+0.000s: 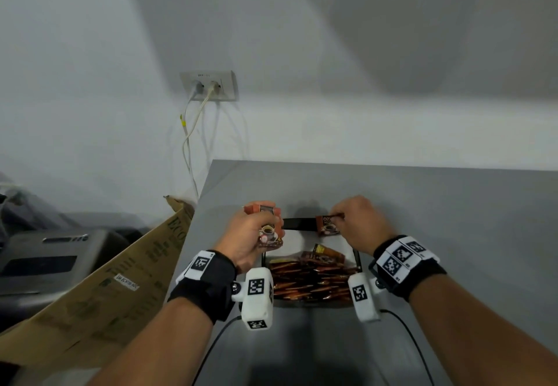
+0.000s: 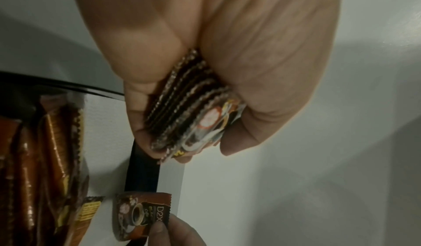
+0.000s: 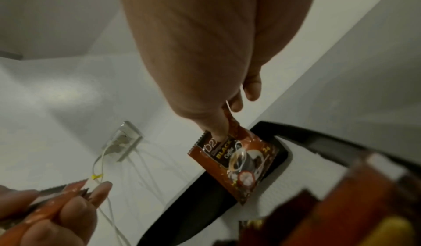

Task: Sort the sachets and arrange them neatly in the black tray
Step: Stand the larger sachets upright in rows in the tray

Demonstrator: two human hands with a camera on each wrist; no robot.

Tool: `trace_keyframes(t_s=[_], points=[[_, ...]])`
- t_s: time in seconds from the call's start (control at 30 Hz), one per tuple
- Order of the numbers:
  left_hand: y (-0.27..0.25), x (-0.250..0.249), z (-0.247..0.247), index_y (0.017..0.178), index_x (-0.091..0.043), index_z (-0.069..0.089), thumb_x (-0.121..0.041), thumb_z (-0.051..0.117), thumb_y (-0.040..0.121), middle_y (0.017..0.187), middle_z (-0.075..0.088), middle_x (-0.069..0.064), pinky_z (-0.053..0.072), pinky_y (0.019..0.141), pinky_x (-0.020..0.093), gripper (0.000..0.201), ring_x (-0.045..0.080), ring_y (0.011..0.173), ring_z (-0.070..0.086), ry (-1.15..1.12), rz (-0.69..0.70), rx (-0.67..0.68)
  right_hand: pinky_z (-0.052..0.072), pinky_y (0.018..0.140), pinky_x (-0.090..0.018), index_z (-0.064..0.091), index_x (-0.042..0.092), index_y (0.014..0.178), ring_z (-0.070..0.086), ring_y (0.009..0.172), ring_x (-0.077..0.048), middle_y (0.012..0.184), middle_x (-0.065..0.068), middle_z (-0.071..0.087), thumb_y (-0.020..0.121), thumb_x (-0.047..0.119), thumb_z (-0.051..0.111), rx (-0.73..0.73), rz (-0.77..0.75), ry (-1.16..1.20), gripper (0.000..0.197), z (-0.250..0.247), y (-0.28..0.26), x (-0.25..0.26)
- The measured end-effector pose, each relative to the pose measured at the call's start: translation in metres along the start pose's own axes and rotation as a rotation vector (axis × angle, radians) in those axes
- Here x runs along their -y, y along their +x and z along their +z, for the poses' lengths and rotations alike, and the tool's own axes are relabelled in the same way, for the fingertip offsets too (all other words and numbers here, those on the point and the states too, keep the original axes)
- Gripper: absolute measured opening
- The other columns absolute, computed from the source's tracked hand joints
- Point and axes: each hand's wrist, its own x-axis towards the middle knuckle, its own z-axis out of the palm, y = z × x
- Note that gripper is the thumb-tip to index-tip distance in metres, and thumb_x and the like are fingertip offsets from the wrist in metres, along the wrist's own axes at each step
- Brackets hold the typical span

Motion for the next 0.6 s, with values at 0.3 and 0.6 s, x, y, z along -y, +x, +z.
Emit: trace_keyframes(t_s=[0.3,0.6], points=[[-0.003,0.007,-0.002,0.108,-0.002,0.065,0.005,0.06,0.087,0.078,0.067,0.015,0.054,0.059,0.032,0.023,0.025,0.061,0.066,0.044,-0.039,-0.027,0.051,0.065,-0.028,0.077,0.017,0.093,0.062,0.072,-0.018,0.088,-0.004,0.068,0.096,0.018,0.062,-0.015,0.01,-0.005,0.016,0.011,0.003,-0.006],[-0.008,0.004,0.001,0.105,-0.003,0.067,0.007,0.057,0.086,0.082,0.068,0.016,0.054,0.063,0.034,0.024,0.026,0.065,0.067,0.024,-0.033,-0.013,0.052,0.071,-0.033,0.076,0.017,0.093,0.061,0.082,-0.02,0.088,-0.002,0.063,0.095,0.018,0.061,0.0,0.011,-0.024,0.015,0.014,0.003,-0.014]])
